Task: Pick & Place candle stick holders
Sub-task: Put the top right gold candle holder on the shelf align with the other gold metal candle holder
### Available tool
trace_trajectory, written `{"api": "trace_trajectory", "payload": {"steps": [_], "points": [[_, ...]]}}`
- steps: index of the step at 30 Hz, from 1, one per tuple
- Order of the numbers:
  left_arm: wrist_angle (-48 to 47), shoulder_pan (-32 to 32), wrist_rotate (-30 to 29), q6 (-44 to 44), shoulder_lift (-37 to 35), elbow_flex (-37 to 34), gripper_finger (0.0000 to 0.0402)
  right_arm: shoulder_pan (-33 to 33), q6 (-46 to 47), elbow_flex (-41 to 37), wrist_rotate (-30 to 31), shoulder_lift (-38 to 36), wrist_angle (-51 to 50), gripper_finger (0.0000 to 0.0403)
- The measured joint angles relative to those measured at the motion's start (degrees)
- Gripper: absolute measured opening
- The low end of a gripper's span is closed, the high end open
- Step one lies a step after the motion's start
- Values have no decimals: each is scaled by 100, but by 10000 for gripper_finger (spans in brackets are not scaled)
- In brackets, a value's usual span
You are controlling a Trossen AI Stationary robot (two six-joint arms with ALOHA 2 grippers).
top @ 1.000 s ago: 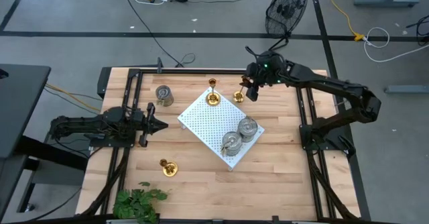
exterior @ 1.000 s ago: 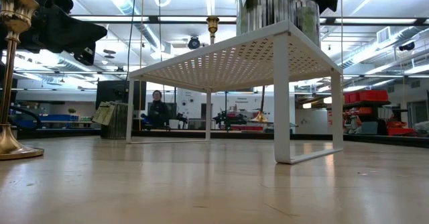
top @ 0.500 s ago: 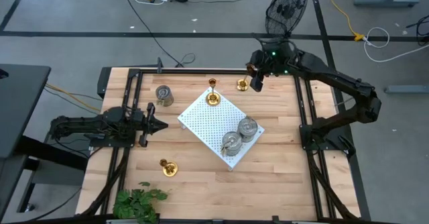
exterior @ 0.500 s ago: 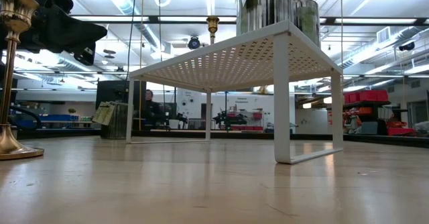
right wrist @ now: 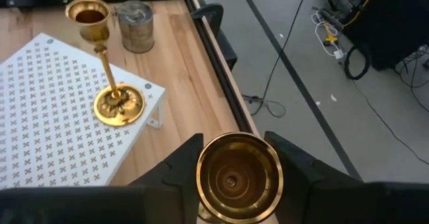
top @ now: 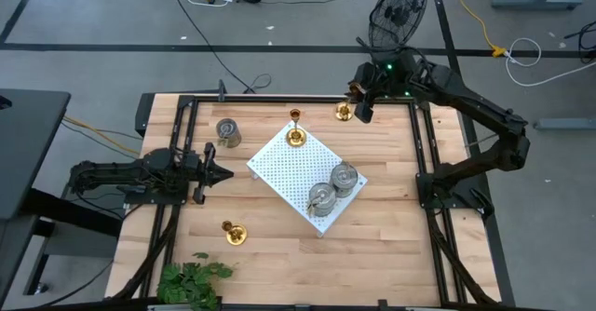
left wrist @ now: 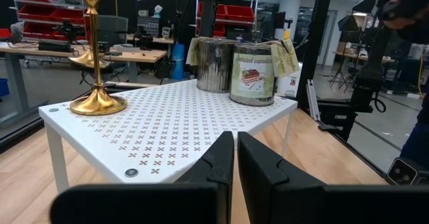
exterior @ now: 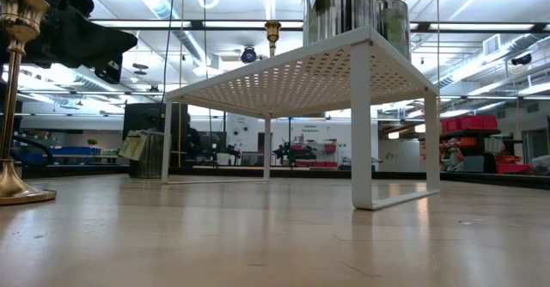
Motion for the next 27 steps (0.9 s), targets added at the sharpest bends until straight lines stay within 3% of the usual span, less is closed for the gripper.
{"api": "trace_trajectory", "payload": {"steps": [27], "points": [[1,1,1,1,1,0,25,111,-5,7,-18,31,-247,137]]}}
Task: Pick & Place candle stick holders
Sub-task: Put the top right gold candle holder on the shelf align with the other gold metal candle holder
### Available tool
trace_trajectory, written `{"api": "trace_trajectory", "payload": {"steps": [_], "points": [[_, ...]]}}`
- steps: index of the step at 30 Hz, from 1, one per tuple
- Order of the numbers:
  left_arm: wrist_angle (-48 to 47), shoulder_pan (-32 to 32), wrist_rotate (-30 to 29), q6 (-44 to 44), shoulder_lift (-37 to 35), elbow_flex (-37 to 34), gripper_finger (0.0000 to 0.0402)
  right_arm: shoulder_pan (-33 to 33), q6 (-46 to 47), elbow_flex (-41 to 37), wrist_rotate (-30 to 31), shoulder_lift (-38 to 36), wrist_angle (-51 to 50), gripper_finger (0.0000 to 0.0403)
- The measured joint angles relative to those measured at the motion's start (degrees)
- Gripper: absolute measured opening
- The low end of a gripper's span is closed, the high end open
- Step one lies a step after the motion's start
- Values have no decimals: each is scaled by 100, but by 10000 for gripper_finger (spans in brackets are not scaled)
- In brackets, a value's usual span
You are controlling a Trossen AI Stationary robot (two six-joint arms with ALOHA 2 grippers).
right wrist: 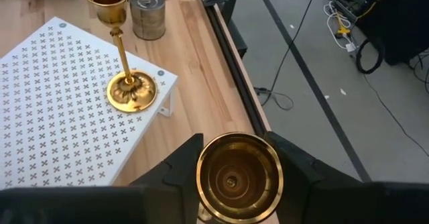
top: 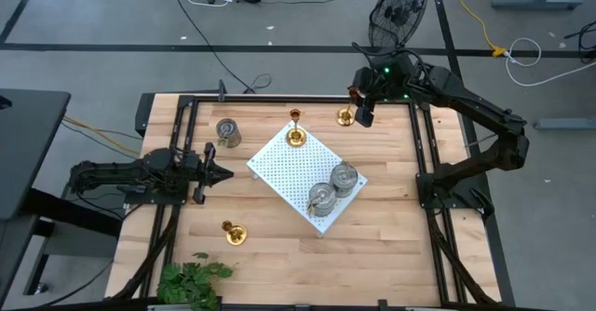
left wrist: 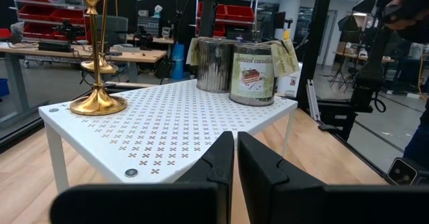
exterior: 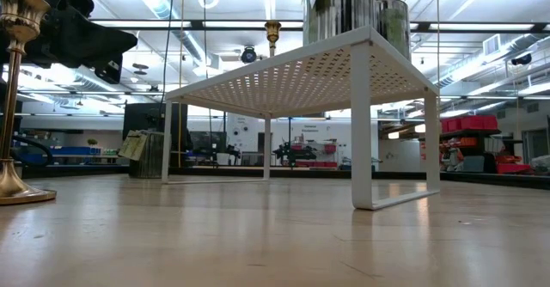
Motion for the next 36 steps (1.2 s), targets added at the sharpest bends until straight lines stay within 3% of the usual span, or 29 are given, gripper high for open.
{"api": "trace_trajectory", "payload": {"steps": [36], "points": [[-1,1,-1,0,-1,-1,25,0,-243,0,14,0,-274,137]]}}
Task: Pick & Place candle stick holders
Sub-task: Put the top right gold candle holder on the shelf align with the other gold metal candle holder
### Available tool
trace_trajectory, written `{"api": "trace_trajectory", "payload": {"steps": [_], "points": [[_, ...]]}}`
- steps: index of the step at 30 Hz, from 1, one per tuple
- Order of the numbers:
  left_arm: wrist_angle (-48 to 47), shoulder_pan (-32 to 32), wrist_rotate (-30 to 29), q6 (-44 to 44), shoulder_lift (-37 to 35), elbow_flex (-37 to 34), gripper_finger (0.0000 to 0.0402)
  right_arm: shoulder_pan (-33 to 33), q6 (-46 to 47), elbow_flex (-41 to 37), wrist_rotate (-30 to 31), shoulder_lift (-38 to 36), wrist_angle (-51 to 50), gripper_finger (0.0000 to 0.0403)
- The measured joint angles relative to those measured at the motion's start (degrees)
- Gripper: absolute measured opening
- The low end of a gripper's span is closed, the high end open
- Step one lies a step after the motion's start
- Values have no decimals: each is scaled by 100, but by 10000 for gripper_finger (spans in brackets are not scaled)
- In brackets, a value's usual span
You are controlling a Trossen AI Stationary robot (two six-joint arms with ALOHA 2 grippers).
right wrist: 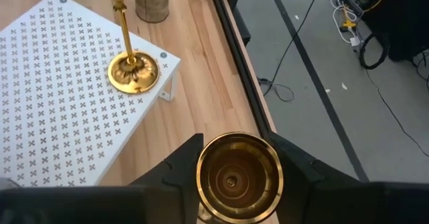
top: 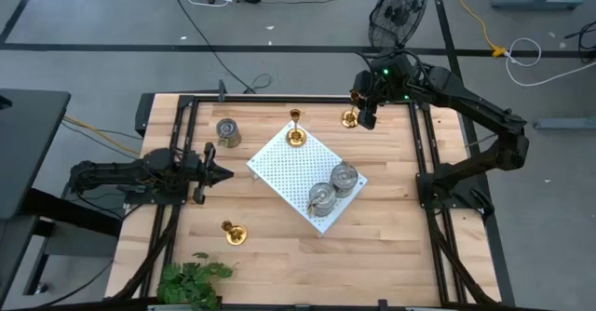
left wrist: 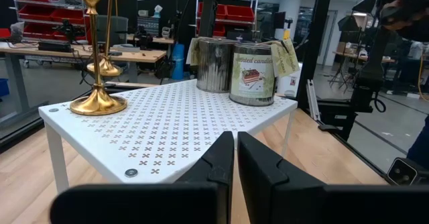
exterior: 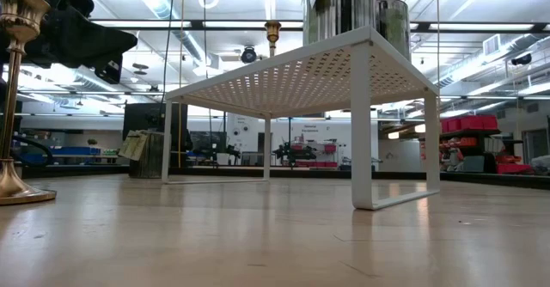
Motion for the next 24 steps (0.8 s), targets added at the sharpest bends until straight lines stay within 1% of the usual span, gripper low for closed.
{"api": "trace_trajectory", "payload": {"steps": [24], "points": [[2,0,0,0,2,2,25,48,-98,0,-18,0,-31,137]]}}
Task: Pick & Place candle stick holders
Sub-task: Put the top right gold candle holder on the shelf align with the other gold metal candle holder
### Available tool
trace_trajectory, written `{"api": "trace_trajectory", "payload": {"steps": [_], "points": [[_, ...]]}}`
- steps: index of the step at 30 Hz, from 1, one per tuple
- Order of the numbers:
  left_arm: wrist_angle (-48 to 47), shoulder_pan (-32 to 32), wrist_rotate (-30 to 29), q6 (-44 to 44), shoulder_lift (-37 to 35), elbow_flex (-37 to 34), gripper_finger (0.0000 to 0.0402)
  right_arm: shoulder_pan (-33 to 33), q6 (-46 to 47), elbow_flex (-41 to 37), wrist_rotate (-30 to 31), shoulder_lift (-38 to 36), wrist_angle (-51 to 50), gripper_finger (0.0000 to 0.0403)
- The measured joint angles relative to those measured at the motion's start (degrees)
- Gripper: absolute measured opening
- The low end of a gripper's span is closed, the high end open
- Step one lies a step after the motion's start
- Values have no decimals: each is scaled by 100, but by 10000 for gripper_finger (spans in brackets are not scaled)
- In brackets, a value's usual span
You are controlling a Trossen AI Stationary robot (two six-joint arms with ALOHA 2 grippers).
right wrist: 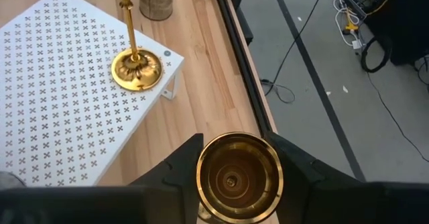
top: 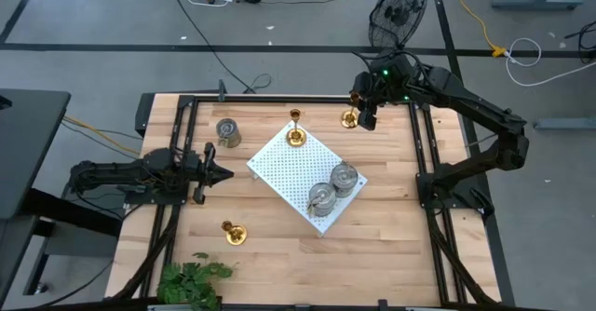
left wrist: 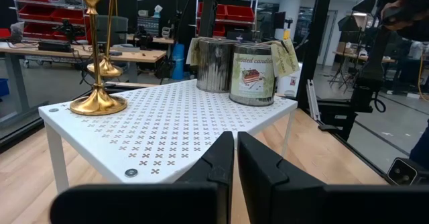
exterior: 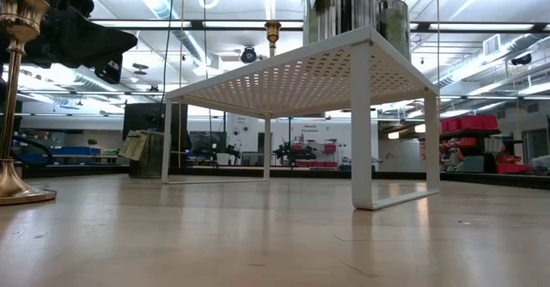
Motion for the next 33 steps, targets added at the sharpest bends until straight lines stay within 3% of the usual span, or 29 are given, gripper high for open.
{"api": "trace_trajectory", "payload": {"steps": [18,24,33], "points": [[-2,-2,0,0,0,-2,26,141,55,67,45,18,-172,137],[-2,0,0,-2,-1,-1,25,334,14,740,470,476,-822,137],[0,0,0,-1,-1,-1,25,413,-144,1487,487,848,-1082,137]]}}
